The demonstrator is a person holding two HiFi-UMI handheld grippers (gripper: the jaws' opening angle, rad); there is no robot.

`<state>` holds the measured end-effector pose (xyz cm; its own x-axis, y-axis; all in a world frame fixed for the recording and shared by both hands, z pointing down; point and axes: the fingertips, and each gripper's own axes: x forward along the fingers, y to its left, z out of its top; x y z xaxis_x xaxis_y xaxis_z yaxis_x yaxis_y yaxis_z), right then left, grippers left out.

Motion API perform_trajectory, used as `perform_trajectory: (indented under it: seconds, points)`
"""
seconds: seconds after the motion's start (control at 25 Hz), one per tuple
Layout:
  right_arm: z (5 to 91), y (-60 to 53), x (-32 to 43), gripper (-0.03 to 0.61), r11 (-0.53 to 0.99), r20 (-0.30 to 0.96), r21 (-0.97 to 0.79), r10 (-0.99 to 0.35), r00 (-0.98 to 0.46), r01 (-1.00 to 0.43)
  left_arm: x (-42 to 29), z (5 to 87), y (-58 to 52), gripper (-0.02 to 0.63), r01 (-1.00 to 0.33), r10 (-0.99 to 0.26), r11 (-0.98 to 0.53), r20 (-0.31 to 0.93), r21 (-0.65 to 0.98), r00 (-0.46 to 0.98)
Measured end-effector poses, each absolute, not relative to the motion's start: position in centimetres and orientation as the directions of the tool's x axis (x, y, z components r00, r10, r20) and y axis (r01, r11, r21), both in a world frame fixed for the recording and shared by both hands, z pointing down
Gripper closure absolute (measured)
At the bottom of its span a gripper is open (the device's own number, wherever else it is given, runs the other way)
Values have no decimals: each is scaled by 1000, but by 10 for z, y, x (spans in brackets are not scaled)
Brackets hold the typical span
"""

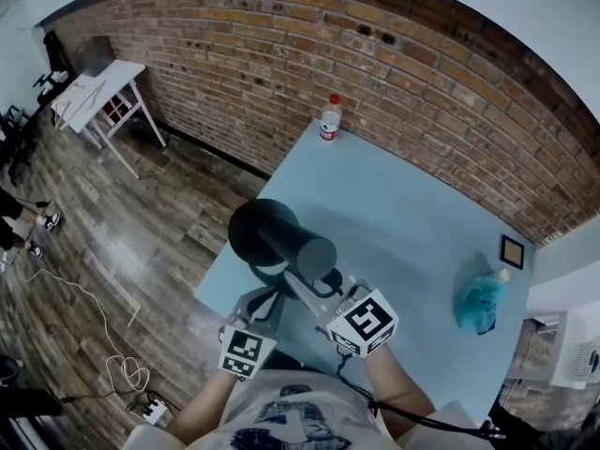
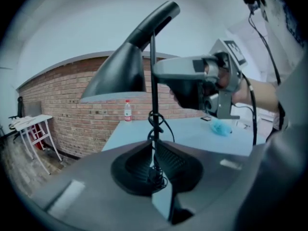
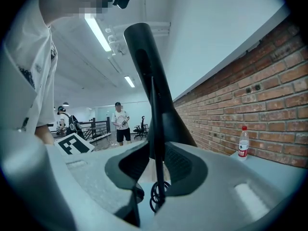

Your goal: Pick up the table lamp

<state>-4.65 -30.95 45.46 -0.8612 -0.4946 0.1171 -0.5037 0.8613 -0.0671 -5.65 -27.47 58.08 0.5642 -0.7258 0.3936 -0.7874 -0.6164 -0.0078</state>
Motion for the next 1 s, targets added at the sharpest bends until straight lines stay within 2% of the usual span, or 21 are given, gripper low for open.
perform_trajectory:
  seconds: [0.48, 0.6, 1.0]
  points:
    - [448, -314, -49, 484, 866, 92, -75, -487, -869, -494, -45, 612, -284, 546, -769, -686, -638, 434, 27, 584]
    - [448, -314, -50, 512, 867, 92, -70, -487, -869, -493, -43, 618, -286, 540, -766, -678, -642, 441, 35, 589]
    - [452, -315, -51, 514, 868, 102, -76, -483, -870, -491, -31, 637, -298, 531, -750, -648, -660, 467, 50, 602]
